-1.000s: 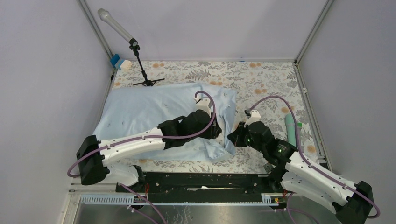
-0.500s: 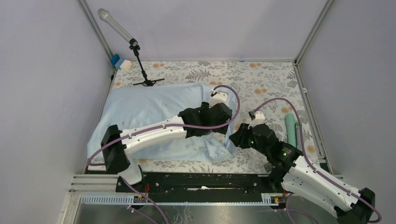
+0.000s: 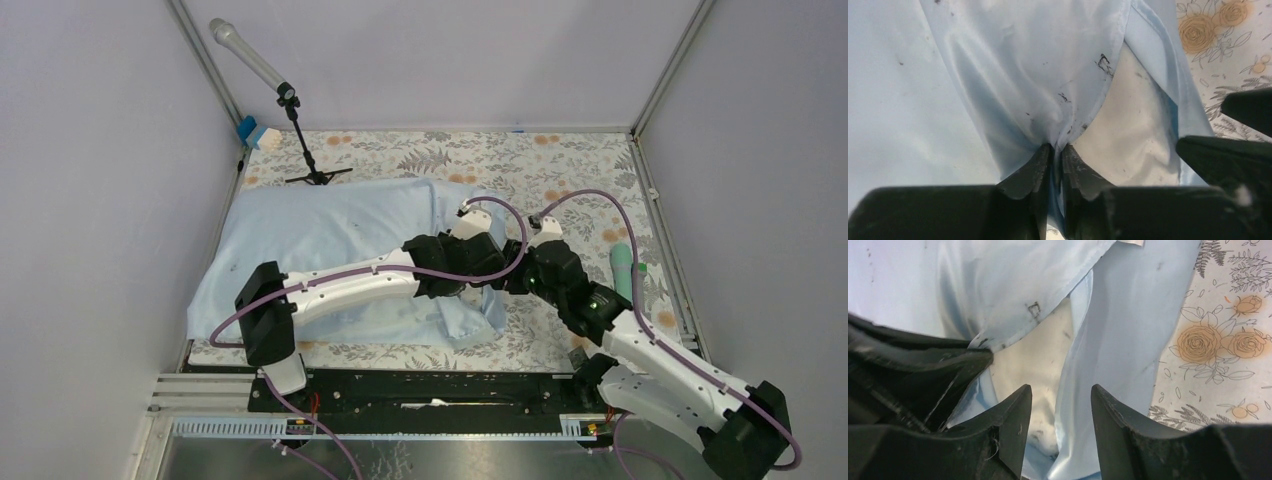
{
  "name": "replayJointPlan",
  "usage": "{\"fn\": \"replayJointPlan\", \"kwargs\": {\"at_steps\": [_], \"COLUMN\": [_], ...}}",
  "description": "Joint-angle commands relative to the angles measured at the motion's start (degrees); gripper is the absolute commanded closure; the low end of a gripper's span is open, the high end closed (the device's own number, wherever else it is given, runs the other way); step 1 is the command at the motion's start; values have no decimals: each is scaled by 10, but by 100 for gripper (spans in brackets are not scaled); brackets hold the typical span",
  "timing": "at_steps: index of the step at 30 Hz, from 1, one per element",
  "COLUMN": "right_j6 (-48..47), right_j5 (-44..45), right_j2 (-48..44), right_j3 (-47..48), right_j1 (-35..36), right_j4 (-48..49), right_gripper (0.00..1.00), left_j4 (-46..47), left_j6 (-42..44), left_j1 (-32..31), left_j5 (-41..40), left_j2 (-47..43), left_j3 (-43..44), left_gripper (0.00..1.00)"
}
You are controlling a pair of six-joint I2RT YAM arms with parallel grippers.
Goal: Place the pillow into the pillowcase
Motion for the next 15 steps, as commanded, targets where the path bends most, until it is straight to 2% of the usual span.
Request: {"fn": "replayJointPlan", "kwargs": {"at_steps": [1,4,6,8,10,11,15], "right_j6": [-3,-4,0,8,14,16,26], "right_j5": [-49,-77,-89,-95,-100,-101,-100], "right_j2": [42,74,95,107,110,109,86], "right_j3": [24,24,26,28,31,34,54], "right_j1": [-34,-48,-52,-53,-53,-53,-53], "right_j4": [77,113,127,137,144,143,129], "right_gripper": [45,45,50,66,91,100,100], "left_j4": [14,23,31,37,45,51,84], "left_j6": [9,11,12,13,16,17,21], "left_j1": [5,7,10,12,16,19,37], "left_j5": [-28,-22,-13,-5,10,21,96], "left_j2": [-19,-31,-40,-50,-60,-66,-92], "left_j3": [0,1,2,8,20,25,57], "left_gripper": [90,93,100,100,100,100,100]}}
